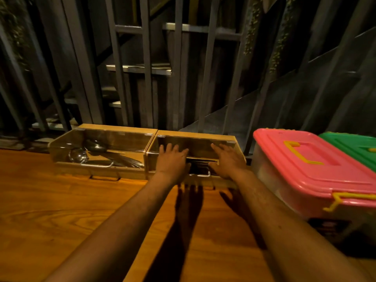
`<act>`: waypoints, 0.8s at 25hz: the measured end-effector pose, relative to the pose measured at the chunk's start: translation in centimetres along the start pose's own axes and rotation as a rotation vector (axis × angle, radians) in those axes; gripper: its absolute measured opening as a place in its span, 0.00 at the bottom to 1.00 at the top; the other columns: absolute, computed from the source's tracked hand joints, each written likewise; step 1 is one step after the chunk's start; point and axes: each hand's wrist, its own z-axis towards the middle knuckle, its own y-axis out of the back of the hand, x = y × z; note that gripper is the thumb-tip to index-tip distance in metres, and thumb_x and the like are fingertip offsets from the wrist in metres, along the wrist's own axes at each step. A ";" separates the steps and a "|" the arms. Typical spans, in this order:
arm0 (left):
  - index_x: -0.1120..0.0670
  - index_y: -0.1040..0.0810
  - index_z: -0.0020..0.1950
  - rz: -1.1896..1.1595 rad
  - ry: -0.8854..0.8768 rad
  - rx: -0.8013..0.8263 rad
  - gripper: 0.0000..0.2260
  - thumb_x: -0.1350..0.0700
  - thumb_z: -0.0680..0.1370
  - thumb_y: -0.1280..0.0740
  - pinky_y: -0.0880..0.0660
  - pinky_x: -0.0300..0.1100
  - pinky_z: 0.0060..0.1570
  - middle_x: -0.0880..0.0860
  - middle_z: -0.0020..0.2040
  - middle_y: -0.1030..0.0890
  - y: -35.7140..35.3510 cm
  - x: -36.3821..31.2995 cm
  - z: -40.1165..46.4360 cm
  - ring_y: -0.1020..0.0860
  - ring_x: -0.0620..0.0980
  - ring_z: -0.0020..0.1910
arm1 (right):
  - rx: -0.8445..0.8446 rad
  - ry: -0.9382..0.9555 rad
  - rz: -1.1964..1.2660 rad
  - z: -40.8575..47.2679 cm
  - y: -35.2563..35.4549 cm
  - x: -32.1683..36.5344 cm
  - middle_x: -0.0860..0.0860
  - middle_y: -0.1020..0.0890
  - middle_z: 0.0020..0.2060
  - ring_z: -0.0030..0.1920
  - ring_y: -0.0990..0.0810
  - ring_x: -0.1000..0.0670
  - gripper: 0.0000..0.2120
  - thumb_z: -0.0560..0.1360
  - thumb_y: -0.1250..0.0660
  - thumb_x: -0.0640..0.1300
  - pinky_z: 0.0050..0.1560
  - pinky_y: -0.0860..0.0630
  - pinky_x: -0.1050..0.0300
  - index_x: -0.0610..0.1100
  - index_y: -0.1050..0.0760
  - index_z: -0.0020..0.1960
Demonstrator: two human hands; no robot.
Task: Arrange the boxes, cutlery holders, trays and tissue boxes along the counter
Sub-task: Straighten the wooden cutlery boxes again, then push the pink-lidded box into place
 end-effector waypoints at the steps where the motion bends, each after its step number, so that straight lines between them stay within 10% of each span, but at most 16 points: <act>1: 0.46 0.35 0.75 -0.037 -0.033 -0.039 0.24 0.42 0.79 0.39 0.44 0.61 0.73 0.55 0.72 0.30 0.7 -0.9 -0.4 0.37 0.58 0.74 | -0.060 0.018 -0.004 -0.9 0.5 -0.1 0.49 0.40 0.78 0.77 0.43 0.44 0.33 0.78 0.36 0.57 0.74 0.42 0.43 0.54 0.45 0.79; 10: 0.47 0.28 0.69 -0.206 -0.259 -0.251 0.22 0.49 0.75 0.33 0.33 0.52 0.64 0.52 0.65 0.24 6.5 -13.8 -4.1 0.30 0.55 0.66 | -0.351 0.035 0.006 -9.4 9.2 -7.9 0.48 0.26 0.70 0.69 0.29 0.42 0.23 0.77 0.36 0.54 0.68 0.33 0.42 0.52 0.29 0.71; 20: 0.42 0.38 0.75 -0.177 -0.229 -0.159 0.26 0.34 0.79 0.49 0.44 0.60 0.72 0.51 0.75 0.34 4.8 -33.0 -8.0 0.38 0.56 0.74 | -0.216 -0.006 0.087 -18.3 11.3 -28.1 0.45 0.27 0.70 0.71 0.30 0.44 0.27 0.77 0.39 0.63 0.70 0.34 0.49 0.50 0.27 0.71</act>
